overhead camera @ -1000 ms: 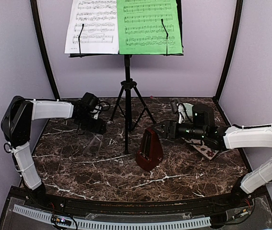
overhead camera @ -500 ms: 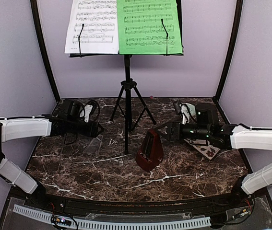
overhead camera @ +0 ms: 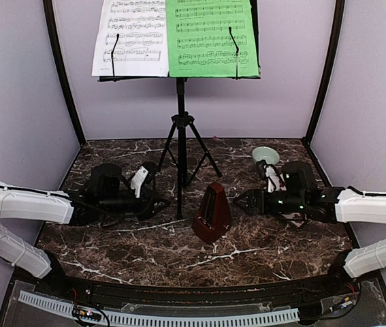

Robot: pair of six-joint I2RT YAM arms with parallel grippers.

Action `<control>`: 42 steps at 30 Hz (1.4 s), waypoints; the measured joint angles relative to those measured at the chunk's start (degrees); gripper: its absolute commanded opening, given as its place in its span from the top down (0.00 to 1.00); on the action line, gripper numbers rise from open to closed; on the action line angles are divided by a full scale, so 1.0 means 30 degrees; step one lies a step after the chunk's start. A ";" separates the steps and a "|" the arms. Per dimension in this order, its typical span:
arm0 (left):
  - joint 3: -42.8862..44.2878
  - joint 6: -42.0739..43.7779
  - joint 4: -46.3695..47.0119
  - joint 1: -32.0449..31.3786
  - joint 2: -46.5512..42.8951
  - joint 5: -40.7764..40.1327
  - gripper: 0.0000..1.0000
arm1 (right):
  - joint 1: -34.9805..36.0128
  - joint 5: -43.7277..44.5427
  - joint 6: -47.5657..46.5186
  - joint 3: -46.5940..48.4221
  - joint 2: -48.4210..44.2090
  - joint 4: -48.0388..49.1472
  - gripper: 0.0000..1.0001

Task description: Set up the instrument practice props

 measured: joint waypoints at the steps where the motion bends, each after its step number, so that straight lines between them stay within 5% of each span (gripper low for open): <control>1: 0.0007 -0.0066 0.0459 -0.0306 0.0138 -0.0124 0.66 | 0.0000 -0.0022 0.0080 -0.0102 0.0007 0.0000 0.09; 9: 0.0976 -0.0350 0.3075 -0.2892 0.2492 -0.0933 0.81 | 0.0000 -0.0707 0.0481 -0.0168 0.0102 0.0874 0.15; 42: 0.4546 -0.0780 0.4597 -0.3825 0.5923 -0.0408 0.90 | 0.0641 -0.2747 0.1144 0.1814 0.1836 0.3993 0.40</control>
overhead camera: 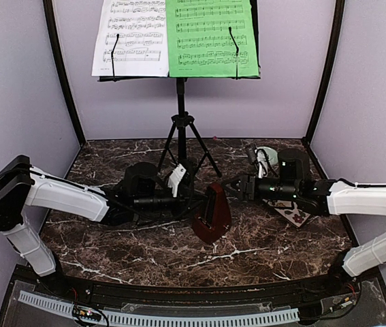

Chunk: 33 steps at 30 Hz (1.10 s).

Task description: Set up the instrument practice props

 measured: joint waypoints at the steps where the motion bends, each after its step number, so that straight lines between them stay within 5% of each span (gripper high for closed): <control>1: 0.0000 -0.0007 0.0000 0.0000 0.0029 0.0029 0.90 | 0.0044 -0.0015 0.0007 0.0000 0.0036 0.0029 0.40; 18: 0.0255 -0.0204 0.0379 0.0000 0.0095 0.0364 0.90 | 0.0670 0.0168 -0.0517 0.0452 0.0335 -0.0117 0.48; 28: 0.0670 -0.0306 0.0386 -0.0117 0.0481 0.0525 0.91 | 0.1020 0.0532 -0.1115 0.0874 0.0532 -0.0248 0.68; 33: 0.0998 -0.0299 0.0364 -0.0437 0.0721 0.0765 0.91 | 0.1180 0.0721 -0.1304 0.1049 0.0605 -0.0270 0.70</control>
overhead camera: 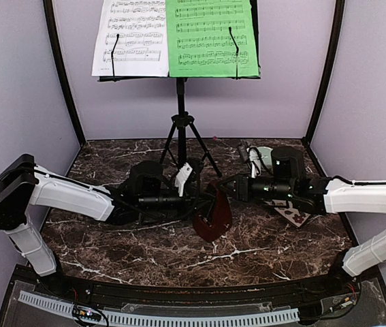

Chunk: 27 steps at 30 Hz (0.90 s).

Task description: Set up the instrument practice props

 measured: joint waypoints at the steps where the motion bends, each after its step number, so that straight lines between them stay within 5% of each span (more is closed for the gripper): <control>1: 0.0000 0.0000 0.0000 -0.0066 0.0000 0.0029 0.91 | 0.0036 0.0029 -0.0007 0.0007 0.0015 0.0000 0.70; 8: -0.0204 0.0022 0.0007 -0.0102 -0.0109 -0.0437 0.90 | 0.0109 0.0306 -0.0073 0.0015 0.0022 0.0000 0.70; 27: -0.3373 -0.0415 0.0058 0.1486 -0.3745 -0.2288 0.48 | 0.0138 0.0350 -0.0350 0.0022 0.0022 0.0000 0.67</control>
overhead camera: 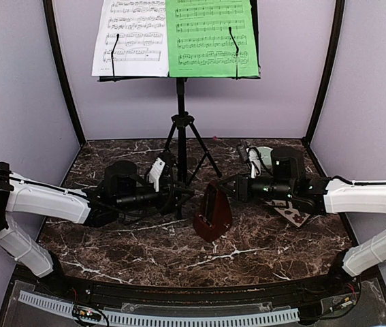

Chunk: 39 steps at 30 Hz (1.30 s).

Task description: Set up the instrument practice props

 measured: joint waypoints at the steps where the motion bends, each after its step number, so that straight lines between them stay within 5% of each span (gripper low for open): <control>1: 0.0000 0.0095 -0.0015 -0.0015 -0.0007 0.0197 0.45 | 0.0007 -0.0022 -0.0044 0.0000 0.0000 -0.0007 0.64; 10: -0.0736 -0.0044 0.0233 -0.0015 0.0699 -0.0029 0.61 | 0.0022 -0.0153 -0.0525 0.0058 -0.0342 -0.1173 0.35; 14: 0.0080 -0.0058 -0.0969 0.0066 0.2477 -0.0342 0.66 | 0.0036 -0.0146 -0.0656 0.0678 -0.0699 -0.2135 0.31; 23: 0.1632 0.0168 -0.3002 0.0102 0.3985 -0.1144 0.71 | -0.0466 0.2106 0.0539 0.0226 -0.3140 -0.3585 0.59; 39: 0.3009 0.1647 -0.4466 -0.0393 0.5639 -0.2295 0.73 | -0.1326 0.1872 0.4269 -0.4466 0.1282 -0.0707 0.70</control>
